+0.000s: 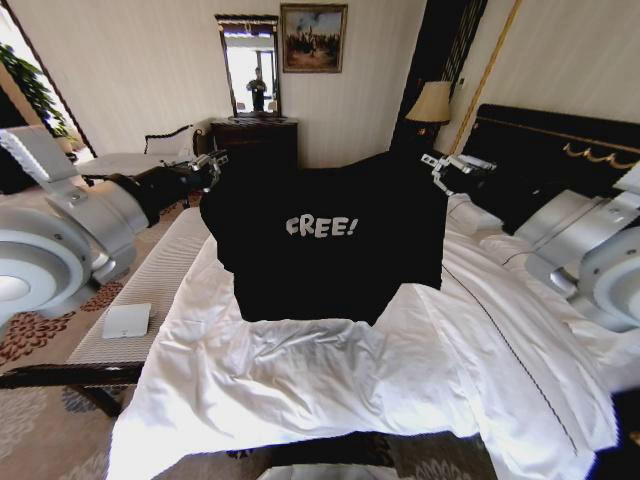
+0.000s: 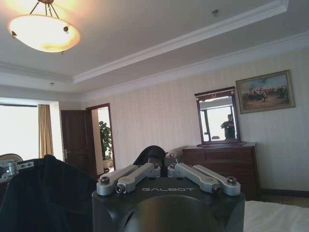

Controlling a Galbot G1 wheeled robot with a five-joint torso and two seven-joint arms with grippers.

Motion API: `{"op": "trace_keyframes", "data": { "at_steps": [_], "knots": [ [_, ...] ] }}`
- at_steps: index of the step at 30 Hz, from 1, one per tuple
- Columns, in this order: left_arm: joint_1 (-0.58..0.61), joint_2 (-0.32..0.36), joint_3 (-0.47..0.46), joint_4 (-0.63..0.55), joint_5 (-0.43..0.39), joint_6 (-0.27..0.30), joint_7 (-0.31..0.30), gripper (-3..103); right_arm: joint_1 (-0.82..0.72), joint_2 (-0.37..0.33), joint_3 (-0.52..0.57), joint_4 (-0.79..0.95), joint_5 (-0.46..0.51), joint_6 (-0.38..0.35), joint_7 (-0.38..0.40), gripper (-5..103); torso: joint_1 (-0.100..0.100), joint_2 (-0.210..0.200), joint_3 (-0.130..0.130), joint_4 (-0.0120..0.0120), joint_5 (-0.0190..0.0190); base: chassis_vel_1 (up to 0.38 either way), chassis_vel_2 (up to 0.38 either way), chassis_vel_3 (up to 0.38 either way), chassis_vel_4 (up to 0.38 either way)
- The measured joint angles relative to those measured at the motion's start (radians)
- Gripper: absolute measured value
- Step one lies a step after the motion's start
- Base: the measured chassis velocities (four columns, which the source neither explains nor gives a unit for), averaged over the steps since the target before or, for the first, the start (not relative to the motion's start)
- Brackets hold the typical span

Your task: Fold the clothes on the bed.

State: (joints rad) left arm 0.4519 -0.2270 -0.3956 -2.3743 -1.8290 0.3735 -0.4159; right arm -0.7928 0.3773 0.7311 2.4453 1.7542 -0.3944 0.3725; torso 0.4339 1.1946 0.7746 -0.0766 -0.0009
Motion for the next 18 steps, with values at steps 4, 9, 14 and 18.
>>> {"op": "trace_keyframes", "data": {
  "at_steps": [4, 9, 14, 18],
  "knots": [
    [0.018, 0.035, -0.051, -0.026, -0.084, 0.014, -0.004, 2, -0.064, 0.000, 0.089, 0.044, 0.055, -0.003, 0.018, 1, 0.000, 0.000, 0.000, 0.0000, 0.0000, 0.000, 0.000, 0.000, 0.000],
    [0.056, 0.052, -0.142, -0.063, -0.182, 0.045, -0.038, 2, -0.157, 0.003, 0.208, 0.061, 0.112, -0.015, 0.033, 1, 0.000, 0.000, 0.000, -0.0006, 0.0003, 0.000, 0.000, 0.000, 0.000],
    [0.314, -0.012, -0.443, -0.107, -0.248, 0.118, -0.120, 2, -0.189, 0.019, 0.316, 0.060, 0.266, -0.034, 0.103, 1, 0.000, 0.000, 0.000, -0.0005, -0.0001, 0.000, 0.000, 0.000, 0.000],
    [0.557, -0.052, -0.701, -0.128, -0.289, 0.165, -0.137, 2, -0.207, 0.022, 0.377, 0.059, 0.351, -0.047, 0.141, 1, 0.000, 0.000, 0.000, -0.0002, -0.0002, 0.000, 0.000, 0.000, 0.000]
  ]
}}
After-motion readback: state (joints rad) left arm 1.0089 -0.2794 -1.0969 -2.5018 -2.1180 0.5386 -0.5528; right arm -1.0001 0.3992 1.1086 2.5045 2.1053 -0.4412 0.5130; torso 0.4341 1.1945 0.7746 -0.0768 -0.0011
